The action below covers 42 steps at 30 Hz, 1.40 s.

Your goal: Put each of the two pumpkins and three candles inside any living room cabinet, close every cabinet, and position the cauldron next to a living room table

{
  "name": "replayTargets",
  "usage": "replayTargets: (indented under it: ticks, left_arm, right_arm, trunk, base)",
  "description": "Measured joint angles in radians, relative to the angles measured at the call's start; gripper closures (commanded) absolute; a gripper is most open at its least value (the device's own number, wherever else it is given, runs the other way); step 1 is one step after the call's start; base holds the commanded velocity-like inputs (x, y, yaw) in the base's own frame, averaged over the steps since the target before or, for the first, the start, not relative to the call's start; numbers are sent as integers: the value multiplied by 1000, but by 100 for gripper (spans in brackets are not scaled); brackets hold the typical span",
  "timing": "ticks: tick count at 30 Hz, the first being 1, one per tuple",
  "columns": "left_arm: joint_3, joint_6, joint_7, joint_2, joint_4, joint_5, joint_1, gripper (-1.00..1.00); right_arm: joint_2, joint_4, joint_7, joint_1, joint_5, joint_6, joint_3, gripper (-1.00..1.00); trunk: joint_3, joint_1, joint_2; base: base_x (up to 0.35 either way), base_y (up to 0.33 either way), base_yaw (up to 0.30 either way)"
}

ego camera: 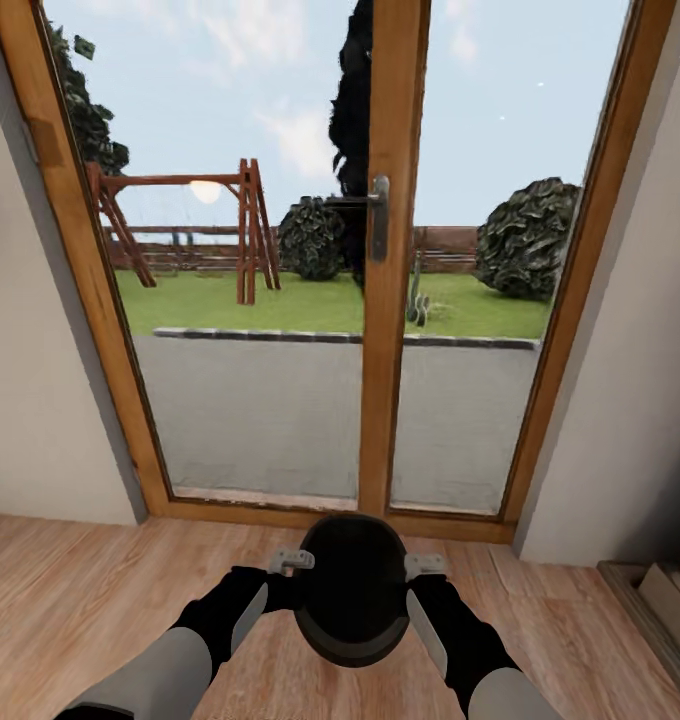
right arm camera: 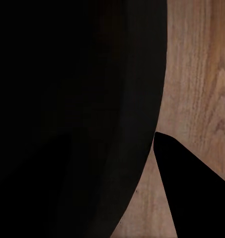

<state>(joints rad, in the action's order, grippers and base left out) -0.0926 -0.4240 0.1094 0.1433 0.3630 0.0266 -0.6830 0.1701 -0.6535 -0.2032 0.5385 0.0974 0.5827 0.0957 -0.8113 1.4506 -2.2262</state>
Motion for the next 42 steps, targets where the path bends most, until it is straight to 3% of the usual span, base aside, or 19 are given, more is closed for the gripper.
replayTargets:
  ticks: [42]
  left_arm:
    - [-1,0,1,-1,0,2,0,100]
  right_arm:
    - [1,0,0,0,-2,0,-3,100]
  trunk:
    - [0,0,0]
  base:
    - [-28,-28,289]
